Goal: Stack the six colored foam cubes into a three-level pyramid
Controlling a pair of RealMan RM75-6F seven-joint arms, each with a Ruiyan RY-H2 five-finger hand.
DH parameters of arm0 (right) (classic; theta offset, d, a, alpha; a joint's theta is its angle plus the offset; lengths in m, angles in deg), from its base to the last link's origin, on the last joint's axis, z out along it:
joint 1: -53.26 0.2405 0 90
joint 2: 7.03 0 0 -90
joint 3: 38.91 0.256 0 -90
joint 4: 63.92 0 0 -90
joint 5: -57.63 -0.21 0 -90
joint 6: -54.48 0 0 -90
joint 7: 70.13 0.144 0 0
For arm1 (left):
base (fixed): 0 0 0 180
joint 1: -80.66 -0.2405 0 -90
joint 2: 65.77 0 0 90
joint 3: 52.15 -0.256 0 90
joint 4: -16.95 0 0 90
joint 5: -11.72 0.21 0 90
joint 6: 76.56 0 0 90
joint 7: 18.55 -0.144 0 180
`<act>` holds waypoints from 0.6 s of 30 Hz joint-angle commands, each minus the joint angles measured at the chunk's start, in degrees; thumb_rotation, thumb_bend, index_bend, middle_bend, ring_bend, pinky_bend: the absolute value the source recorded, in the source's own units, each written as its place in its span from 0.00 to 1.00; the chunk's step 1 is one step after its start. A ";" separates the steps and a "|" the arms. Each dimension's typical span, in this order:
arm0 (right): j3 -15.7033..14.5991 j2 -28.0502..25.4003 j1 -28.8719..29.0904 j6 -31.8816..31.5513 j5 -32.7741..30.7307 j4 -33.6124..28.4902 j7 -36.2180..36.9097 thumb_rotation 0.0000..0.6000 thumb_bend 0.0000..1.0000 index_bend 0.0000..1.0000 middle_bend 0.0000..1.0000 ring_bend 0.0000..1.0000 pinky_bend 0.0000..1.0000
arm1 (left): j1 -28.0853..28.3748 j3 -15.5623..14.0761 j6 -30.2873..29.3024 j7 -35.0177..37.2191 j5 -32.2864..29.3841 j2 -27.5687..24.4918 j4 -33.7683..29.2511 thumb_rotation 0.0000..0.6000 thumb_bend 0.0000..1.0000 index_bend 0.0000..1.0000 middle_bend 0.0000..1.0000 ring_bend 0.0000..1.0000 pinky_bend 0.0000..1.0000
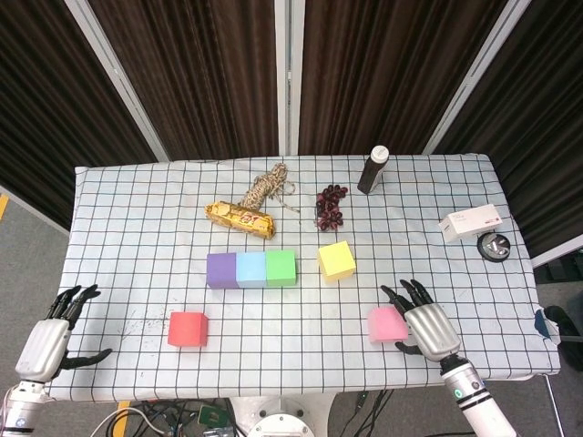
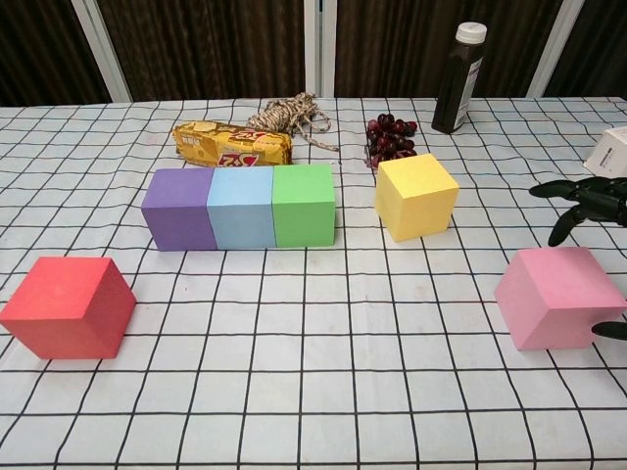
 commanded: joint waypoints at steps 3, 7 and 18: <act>0.72 0.75 0.22 0.86 -0.94 0.00 -0.91 1.00 0.05 0.00 0.34 0.02 0.00 | 0.01 -0.04 0.10 0.41 -0.23 0.08 0.33 1.00 0.00 0.04 0.16 0.01 0.02; 1.15 1.11 0.12 0.52 -0.92 -0.07 -0.66 1.00 0.07 0.00 0.38 0.05 0.00 | -0.02 -0.15 -0.09 0.61 -0.05 0.03 0.33 1.00 0.00 0.04 0.16 0.01 0.02; 3.30 -4.66 0.64 -2.98 2.64 -5.69 5.00 1.00 0.08 0.00 0.40 0.06 0.00 | 0.55 -0.88 -0.74 3.04 2.12 -2.38 -2.87 1.00 0.00 0.04 0.16 0.01 0.02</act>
